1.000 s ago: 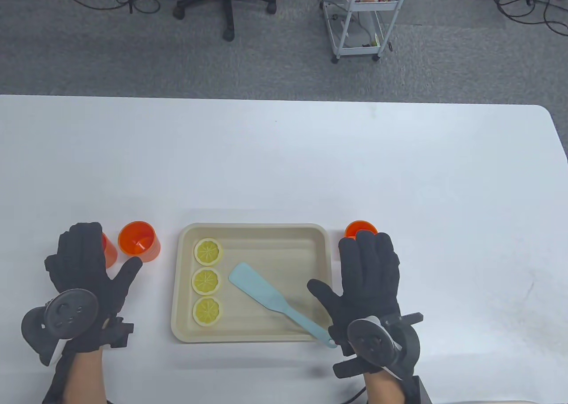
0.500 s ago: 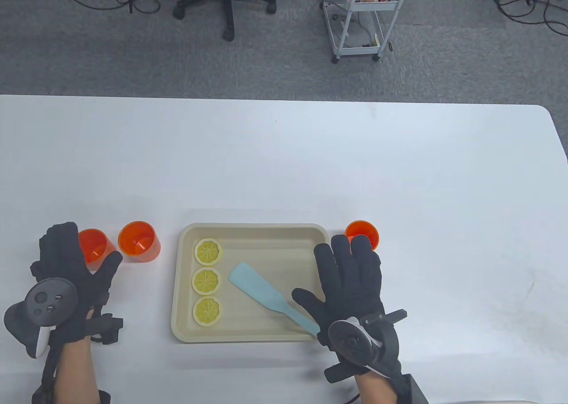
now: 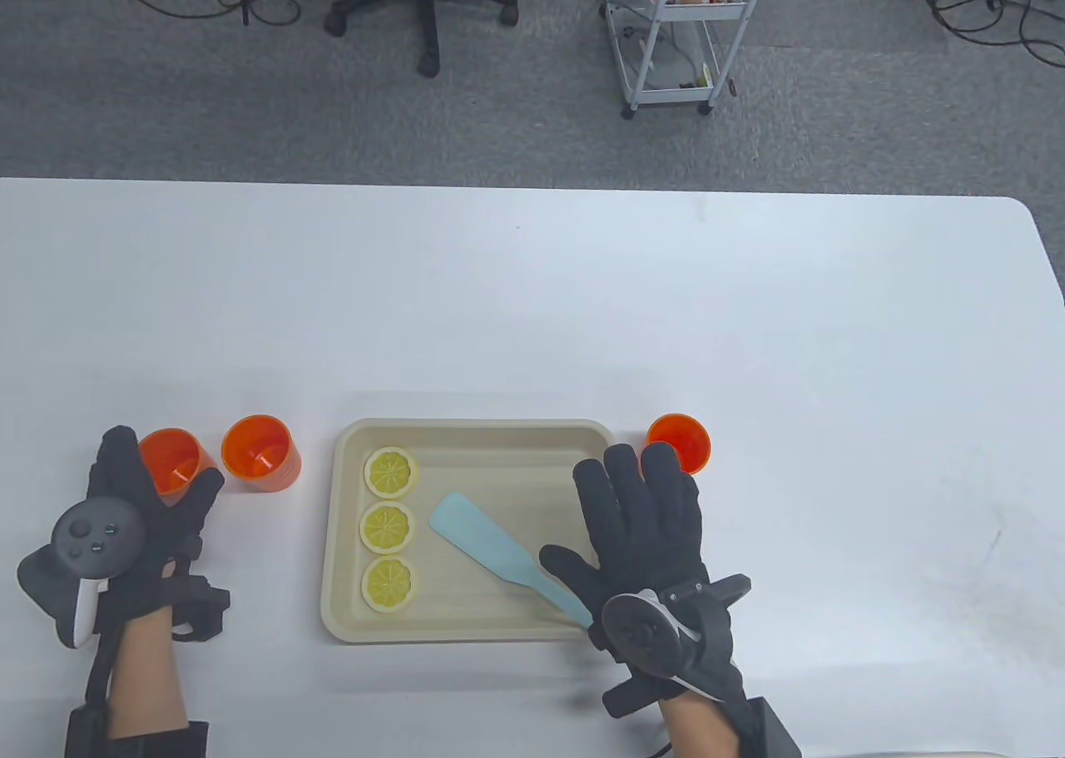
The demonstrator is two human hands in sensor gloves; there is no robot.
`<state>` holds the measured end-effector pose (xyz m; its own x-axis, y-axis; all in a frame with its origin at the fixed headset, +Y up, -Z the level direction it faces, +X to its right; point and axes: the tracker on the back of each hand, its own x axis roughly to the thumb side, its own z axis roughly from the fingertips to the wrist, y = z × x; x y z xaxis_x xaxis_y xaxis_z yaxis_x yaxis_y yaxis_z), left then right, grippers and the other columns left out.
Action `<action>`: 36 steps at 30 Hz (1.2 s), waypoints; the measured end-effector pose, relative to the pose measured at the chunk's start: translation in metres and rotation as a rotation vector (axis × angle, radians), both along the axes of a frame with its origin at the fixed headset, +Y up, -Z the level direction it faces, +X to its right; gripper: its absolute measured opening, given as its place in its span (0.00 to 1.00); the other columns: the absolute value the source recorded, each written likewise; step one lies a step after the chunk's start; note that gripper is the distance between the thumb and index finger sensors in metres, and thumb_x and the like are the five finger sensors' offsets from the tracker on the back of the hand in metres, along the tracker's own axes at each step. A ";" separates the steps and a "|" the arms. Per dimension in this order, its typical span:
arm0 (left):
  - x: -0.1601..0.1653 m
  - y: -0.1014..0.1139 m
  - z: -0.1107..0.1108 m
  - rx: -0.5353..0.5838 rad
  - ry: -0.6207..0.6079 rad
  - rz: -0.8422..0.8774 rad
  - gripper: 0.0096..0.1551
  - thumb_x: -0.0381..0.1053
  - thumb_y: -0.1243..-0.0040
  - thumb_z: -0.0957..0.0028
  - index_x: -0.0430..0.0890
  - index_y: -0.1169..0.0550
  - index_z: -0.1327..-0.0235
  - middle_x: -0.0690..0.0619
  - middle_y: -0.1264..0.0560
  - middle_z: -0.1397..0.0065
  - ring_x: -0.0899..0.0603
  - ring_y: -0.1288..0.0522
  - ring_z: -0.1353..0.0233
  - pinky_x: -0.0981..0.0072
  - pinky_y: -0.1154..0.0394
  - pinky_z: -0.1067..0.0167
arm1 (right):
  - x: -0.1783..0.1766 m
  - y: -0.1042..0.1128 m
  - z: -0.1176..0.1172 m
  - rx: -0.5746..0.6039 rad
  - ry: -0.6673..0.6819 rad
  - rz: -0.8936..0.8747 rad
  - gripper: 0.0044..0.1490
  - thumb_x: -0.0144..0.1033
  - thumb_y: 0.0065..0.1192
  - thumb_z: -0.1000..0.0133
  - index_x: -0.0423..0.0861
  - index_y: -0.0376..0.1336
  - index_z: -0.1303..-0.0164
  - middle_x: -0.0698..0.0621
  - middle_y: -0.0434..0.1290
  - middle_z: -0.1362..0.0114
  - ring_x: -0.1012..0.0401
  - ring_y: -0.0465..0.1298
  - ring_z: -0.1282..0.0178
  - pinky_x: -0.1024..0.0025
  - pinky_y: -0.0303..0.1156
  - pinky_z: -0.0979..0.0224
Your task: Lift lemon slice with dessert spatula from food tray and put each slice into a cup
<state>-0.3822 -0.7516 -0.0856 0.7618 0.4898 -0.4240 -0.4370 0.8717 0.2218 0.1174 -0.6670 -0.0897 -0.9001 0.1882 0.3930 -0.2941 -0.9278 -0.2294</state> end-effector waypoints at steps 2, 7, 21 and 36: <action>0.001 0.000 0.000 -0.001 0.005 -0.013 0.65 0.74 0.35 0.44 0.48 0.55 0.09 0.42 0.44 0.09 0.28 0.43 0.12 0.17 0.49 0.23 | -0.001 0.000 0.000 -0.005 0.001 0.003 0.61 0.64 0.69 0.44 0.55 0.39 0.11 0.45 0.44 0.08 0.37 0.39 0.08 0.33 0.41 0.14; 0.007 0.010 0.003 0.037 0.005 -0.003 0.65 0.73 0.32 0.46 0.45 0.50 0.09 0.41 0.40 0.12 0.28 0.39 0.14 0.19 0.46 0.24 | -0.001 0.000 0.000 -0.016 0.000 0.014 0.61 0.64 0.69 0.43 0.54 0.39 0.11 0.46 0.44 0.08 0.38 0.40 0.08 0.33 0.41 0.14; 0.046 0.097 0.045 0.413 -0.183 -0.176 0.66 0.72 0.30 0.47 0.47 0.51 0.09 0.43 0.41 0.11 0.29 0.40 0.12 0.19 0.47 0.23 | -0.003 0.002 0.001 -0.040 0.027 -0.023 0.61 0.63 0.69 0.43 0.54 0.39 0.11 0.45 0.46 0.09 0.37 0.41 0.08 0.33 0.42 0.14; 0.171 0.097 0.044 0.380 -0.953 -0.092 0.69 0.74 0.29 0.54 0.45 0.49 0.09 0.47 0.35 0.13 0.34 0.34 0.13 0.20 0.44 0.21 | -0.035 0.002 0.016 -0.159 0.306 -0.090 0.63 0.63 0.70 0.44 0.54 0.38 0.11 0.46 0.49 0.09 0.37 0.46 0.08 0.32 0.44 0.15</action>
